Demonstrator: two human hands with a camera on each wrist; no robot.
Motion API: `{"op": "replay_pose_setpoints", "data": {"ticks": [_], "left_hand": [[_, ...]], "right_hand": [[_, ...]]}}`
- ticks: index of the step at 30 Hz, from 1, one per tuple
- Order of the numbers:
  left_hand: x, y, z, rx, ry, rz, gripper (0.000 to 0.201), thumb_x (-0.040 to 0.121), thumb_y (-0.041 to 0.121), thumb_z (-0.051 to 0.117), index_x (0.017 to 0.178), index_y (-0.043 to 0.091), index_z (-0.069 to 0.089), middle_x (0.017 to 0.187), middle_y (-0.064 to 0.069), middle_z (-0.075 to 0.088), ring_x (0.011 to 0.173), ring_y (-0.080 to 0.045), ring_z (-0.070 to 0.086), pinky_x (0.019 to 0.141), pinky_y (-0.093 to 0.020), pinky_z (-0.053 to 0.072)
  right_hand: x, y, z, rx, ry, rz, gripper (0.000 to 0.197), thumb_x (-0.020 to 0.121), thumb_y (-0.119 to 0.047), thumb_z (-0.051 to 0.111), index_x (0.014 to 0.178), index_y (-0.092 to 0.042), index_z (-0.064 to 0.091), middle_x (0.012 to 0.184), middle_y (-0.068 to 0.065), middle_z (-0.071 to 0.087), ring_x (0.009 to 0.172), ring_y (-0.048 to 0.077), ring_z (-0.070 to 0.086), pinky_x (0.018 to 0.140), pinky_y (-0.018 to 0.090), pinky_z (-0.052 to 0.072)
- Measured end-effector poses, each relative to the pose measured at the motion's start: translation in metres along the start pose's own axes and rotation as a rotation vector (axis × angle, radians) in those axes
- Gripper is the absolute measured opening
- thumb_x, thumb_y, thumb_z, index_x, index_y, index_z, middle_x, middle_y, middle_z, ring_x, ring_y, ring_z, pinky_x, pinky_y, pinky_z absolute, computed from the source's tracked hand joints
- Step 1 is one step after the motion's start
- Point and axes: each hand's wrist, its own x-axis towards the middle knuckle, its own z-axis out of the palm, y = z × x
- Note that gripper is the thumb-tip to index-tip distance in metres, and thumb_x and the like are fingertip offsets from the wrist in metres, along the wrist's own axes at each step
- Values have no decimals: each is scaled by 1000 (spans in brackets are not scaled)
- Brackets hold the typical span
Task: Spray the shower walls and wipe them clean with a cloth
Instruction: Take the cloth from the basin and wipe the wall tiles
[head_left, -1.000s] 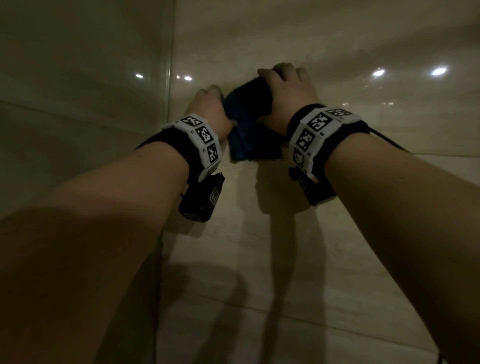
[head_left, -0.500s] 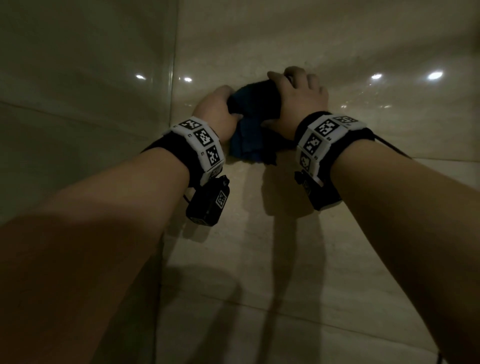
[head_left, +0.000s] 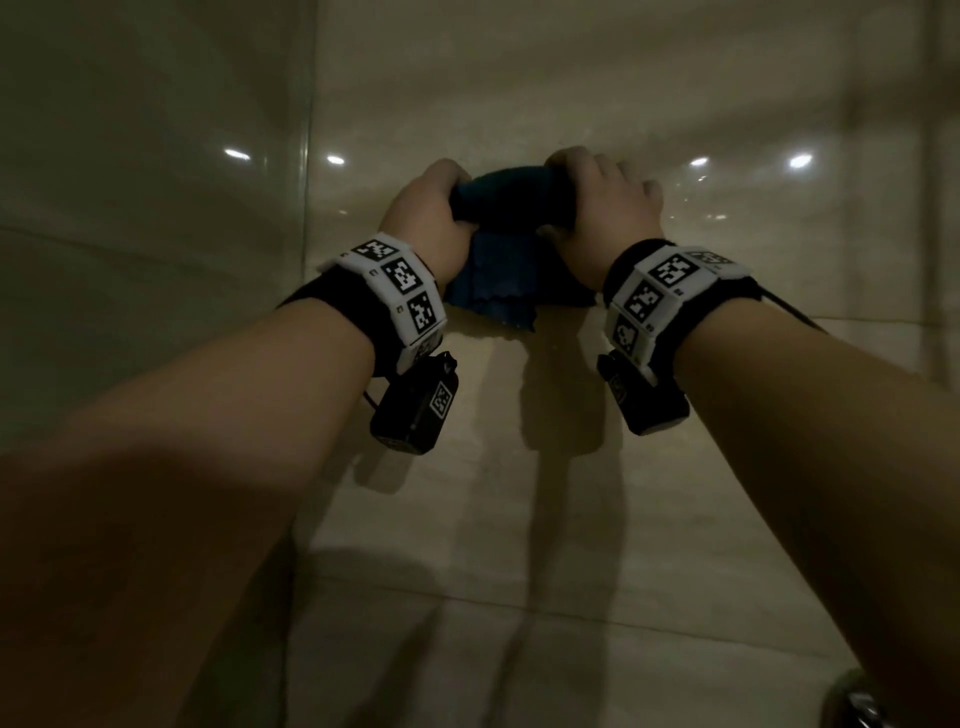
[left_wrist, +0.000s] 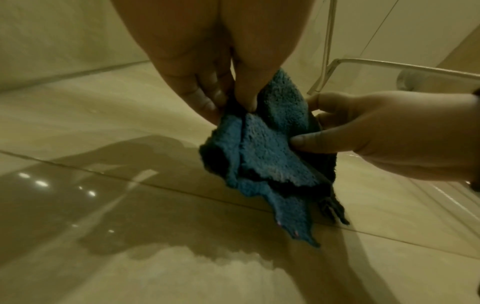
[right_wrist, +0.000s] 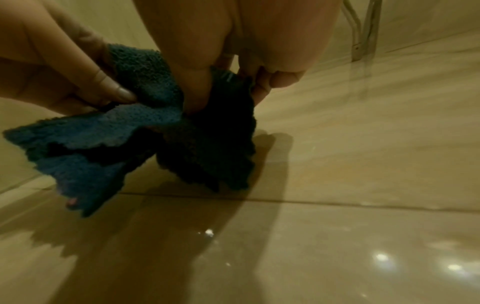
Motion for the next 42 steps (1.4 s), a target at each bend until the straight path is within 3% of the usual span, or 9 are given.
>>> {"op": "replay_pose_setpoints", "data": {"ticks": [5,10,13,16,19,26,32,38,42], "left_hand": [[-5,16,9,-26,-39,14,28,91,14,53,117,4,51,118,-17,59,106,-29,56,79,-30,43],[-15,44,21,-60,-97,28,33,92,16,53,124,7,52,124,-15,58,112,-29,55,85,-30,42],[-25,66,30,-77,-115,44,34,93,18,52,125,7,52,125,-14,58,111,-28,55,84,-29,42],[-39,93,41,-104,-125,57,35,93,19,52,126,9,51,127,-12,58,114,-25,54,83,-27,41],[-54,125,56,-145,-142,76,34,93,18,52,124,6,52,126,-14,57,114,-25,54,83,-28,42],[-98,210,103,-291,-218,41,32,92,17,53,122,5,52,122,-14,59,111,-24,55,74,-22,38],[-140,270,147,-406,-341,-2,29,92,19,52,118,4,51,120,-13,59,109,-25,56,76,-23,38],[-175,303,178,-477,-422,35,28,93,19,51,117,4,52,119,-13,60,106,-24,56,72,-20,35],[-194,315,193,-512,-472,64,31,92,18,52,119,3,51,119,-15,59,107,-26,56,76,-25,41]], "right_hand": [[-16,12,-16,-39,-13,53,51,90,-31,55,137,-23,36,137,8,45,128,29,38,103,41,26],[-37,34,-40,-32,-25,108,47,92,-26,53,135,-22,37,136,8,47,126,30,41,104,41,27],[-52,49,-58,48,-54,169,41,92,-24,53,131,-20,40,128,6,55,119,29,50,105,41,33],[-73,69,-81,139,-73,228,42,91,-23,55,130,-20,40,124,7,59,112,27,56,95,38,45],[-96,91,-108,157,-93,267,43,92,-23,55,131,-18,39,122,7,59,109,25,58,90,34,47],[-157,154,-178,123,-143,344,43,90,-20,57,130,-13,40,120,8,58,107,21,56,86,30,45],[-208,204,-224,62,-196,433,42,90,-21,58,129,-17,42,120,10,59,106,23,57,85,31,47],[-250,230,-245,-48,-244,506,44,92,-19,56,133,-15,40,130,10,54,116,26,52,85,26,40],[-274,240,-251,-116,-253,544,45,92,-20,56,134,-14,39,132,9,52,119,26,50,88,27,40]]}}
